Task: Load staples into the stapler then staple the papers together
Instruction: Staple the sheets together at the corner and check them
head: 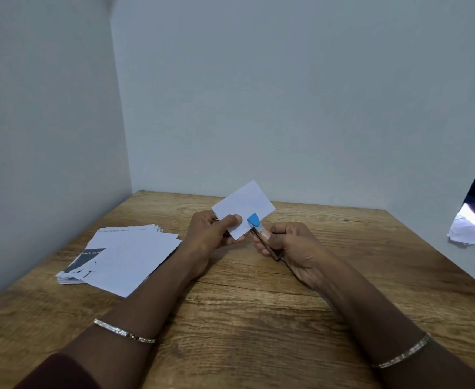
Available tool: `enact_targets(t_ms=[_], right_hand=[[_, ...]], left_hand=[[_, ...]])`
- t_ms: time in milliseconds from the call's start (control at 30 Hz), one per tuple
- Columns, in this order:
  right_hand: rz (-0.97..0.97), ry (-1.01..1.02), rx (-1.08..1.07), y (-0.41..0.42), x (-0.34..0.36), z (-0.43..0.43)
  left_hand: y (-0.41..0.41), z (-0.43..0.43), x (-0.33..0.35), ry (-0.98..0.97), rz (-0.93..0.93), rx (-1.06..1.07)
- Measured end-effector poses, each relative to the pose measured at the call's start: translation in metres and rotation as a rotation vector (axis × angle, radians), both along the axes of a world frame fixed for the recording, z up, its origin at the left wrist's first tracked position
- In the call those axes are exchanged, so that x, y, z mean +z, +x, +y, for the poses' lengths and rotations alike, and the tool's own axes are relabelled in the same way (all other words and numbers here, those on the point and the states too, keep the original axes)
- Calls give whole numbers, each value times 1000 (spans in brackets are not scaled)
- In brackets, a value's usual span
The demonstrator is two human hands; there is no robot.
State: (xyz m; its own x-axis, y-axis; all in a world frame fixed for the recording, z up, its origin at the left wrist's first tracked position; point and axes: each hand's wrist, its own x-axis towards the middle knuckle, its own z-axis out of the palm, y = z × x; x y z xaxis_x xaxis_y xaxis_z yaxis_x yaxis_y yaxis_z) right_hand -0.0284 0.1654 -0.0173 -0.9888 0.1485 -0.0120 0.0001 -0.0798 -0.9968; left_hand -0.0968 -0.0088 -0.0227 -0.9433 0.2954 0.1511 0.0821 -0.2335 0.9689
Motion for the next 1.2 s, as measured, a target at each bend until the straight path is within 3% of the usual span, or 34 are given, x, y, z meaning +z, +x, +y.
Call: enact_targets(t_ms=[333,600,1200], right_hand=[[-63,14,-176,-4,2,-14],[-57,-45,9,-3,2,1],[-20,-88,-29,-3,2,3]], left_hand=[[-3,1,-4,13,-7,-26],[-5,1,-3,23,-25,12],[-6,3,-2,96,-49,19]])
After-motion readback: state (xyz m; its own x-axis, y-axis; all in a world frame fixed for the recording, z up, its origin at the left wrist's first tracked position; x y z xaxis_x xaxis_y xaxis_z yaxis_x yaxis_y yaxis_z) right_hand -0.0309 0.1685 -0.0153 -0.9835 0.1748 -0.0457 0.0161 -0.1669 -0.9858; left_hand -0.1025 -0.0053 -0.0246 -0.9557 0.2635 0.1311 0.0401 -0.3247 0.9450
